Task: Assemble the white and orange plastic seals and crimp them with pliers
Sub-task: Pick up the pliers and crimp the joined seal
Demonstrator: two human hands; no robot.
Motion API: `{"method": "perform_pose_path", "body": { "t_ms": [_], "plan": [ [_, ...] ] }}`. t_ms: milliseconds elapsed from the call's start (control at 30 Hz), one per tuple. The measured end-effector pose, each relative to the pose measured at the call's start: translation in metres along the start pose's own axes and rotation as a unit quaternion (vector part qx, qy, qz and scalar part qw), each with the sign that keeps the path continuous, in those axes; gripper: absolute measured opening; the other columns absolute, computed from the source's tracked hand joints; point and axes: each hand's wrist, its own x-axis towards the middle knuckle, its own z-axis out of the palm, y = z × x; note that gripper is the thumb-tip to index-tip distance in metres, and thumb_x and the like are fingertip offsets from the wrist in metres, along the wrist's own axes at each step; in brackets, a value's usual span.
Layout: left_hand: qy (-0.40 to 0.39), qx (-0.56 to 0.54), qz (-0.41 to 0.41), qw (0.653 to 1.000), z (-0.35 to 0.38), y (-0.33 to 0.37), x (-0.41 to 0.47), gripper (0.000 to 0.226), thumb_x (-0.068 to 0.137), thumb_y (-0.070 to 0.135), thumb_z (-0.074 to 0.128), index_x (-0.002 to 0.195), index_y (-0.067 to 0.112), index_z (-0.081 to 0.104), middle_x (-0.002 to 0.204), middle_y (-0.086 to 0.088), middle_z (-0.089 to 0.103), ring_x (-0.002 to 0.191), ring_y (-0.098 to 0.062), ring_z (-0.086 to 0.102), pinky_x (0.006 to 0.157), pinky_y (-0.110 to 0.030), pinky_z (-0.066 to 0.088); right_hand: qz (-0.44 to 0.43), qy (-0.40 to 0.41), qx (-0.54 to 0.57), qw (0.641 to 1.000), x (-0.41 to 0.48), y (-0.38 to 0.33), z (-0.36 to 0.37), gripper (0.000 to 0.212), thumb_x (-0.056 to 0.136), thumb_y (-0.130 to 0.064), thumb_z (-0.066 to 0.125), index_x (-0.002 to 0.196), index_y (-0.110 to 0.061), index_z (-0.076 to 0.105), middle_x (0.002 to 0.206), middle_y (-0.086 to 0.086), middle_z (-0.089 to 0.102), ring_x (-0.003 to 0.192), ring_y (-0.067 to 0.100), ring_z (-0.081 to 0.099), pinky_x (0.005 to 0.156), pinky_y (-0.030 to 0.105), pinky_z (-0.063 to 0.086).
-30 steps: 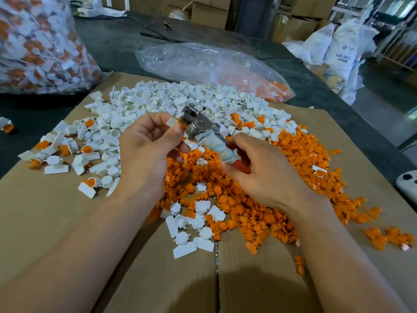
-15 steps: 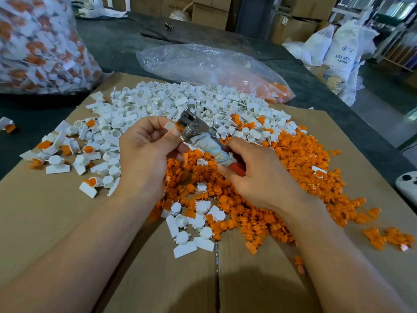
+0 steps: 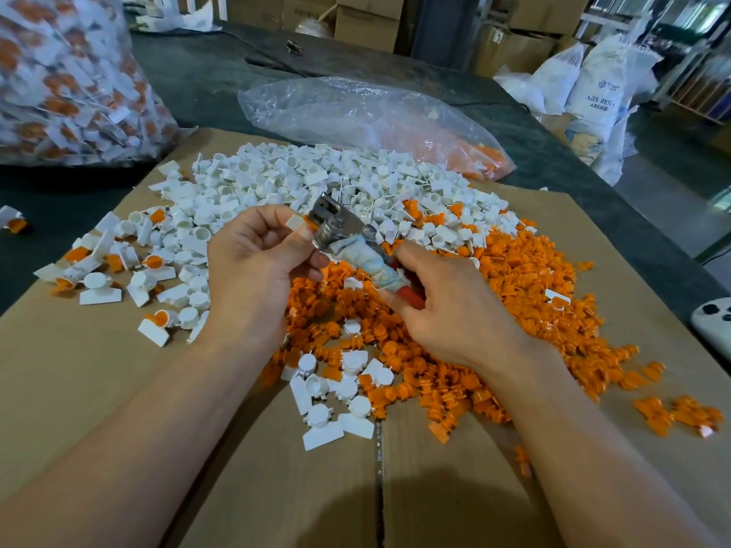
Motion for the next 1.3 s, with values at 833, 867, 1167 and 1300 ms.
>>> {"method": "perform_pose_path", "body": {
  "t_ms": [833, 867, 1167, 1300],
  "plan": [
    [0.007, 0.000, 0.000, 1.000, -0.001, 0.001, -0.001, 0.022, 0.083, -0.012, 0.053, 0.074, 0.008, 0.055, 0.051, 0.003, 0.061, 0.042, -0.009, 0.055, 0.042, -0.018, 0.045, -0.002, 0.006, -0.028, 1.000, 0.000, 0.000, 0.003, 0.028, 0.087, -0.028, 0.060, 0.088, -0.025, 0.032, 0.062, -0.013, 0.036, 0.054, 0.005, 0.036, 0.046, 0.024, 0.025],
    [0.008, -0.001, -0.002, 1.000, 0.000, 0.001, 0.000, 0.022, 0.083, -0.012, 0.053, 0.074, 0.008, 0.055, 0.051, 0.004, 0.060, 0.042, -0.009, 0.055, 0.042, -0.018, 0.045, 0.000, 0.005, -0.028, 1.000, 0.001, 0.001, 0.003, 0.028, 0.087, -0.028, 0.060, 0.088, -0.025, 0.032, 0.062, -0.012, 0.036, 0.054, 0.005, 0.037, 0.046, 0.025, 0.026],
    [0.024, -0.012, -0.040, 0.999, 0.001, 0.001, 0.002, 0.018, 0.083, -0.005, 0.058, 0.072, 0.009, 0.055, 0.053, 0.004, 0.062, 0.047, -0.010, 0.059, 0.042, -0.016, 0.045, 0.032, 0.079, -0.077, 0.993, 0.003, 0.010, -0.001, 0.043, 0.075, -0.058, 0.054, 0.097, -0.022, 0.046, 0.078, -0.015, 0.039, 0.069, 0.003, 0.039, 0.058, 0.025, 0.028],
    [0.045, -0.099, -0.086, 0.990, -0.002, 0.003, 0.008, 0.011, 0.087, 0.005, 0.057, 0.077, 0.008, 0.056, 0.058, 0.002, 0.064, 0.052, -0.008, 0.061, 0.047, -0.014, 0.048, 0.091, 0.122, -0.116, 0.981, 0.005, 0.025, -0.008, 0.059, 0.072, -0.062, 0.057, 0.110, -0.018, 0.051, 0.091, -0.010, 0.041, 0.084, 0.009, 0.040, 0.070, 0.028, 0.030]
  ]
}}
